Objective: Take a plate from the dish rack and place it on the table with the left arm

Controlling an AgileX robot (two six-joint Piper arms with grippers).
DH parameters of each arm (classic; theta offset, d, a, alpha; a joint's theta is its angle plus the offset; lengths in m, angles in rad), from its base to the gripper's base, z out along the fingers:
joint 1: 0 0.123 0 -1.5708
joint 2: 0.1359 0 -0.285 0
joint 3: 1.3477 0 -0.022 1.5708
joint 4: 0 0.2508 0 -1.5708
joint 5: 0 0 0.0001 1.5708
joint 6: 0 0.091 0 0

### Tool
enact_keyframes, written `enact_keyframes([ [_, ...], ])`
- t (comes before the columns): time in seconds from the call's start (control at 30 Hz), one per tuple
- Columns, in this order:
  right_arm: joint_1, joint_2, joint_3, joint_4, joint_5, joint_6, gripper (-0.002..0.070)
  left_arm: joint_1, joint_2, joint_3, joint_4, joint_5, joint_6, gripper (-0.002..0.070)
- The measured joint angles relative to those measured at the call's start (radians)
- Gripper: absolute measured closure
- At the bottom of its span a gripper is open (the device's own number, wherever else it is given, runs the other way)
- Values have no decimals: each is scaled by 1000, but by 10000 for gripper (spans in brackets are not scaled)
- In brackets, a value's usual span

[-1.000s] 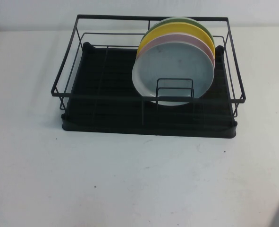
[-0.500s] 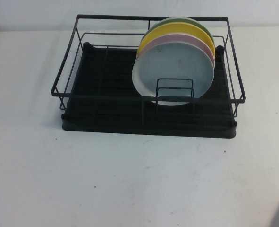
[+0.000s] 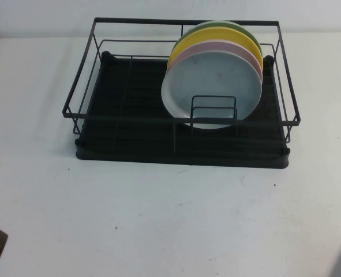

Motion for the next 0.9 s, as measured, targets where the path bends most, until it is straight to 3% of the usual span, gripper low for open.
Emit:
enact_keyframes([
  [0.17,0,0,0,0,0,0,696,0,121,-278,87,262,209,678],
  [0.5,0,0,0,0,0,0,696,0,631,-879,202,741,695,678],
  [0.8,0,0,0,0,0,0,697,0,971,-1139,157,818,968,676],
  [0.9,0,0,0,0,0,0,696,0,1055,-1176,110,830,1109,642],
])
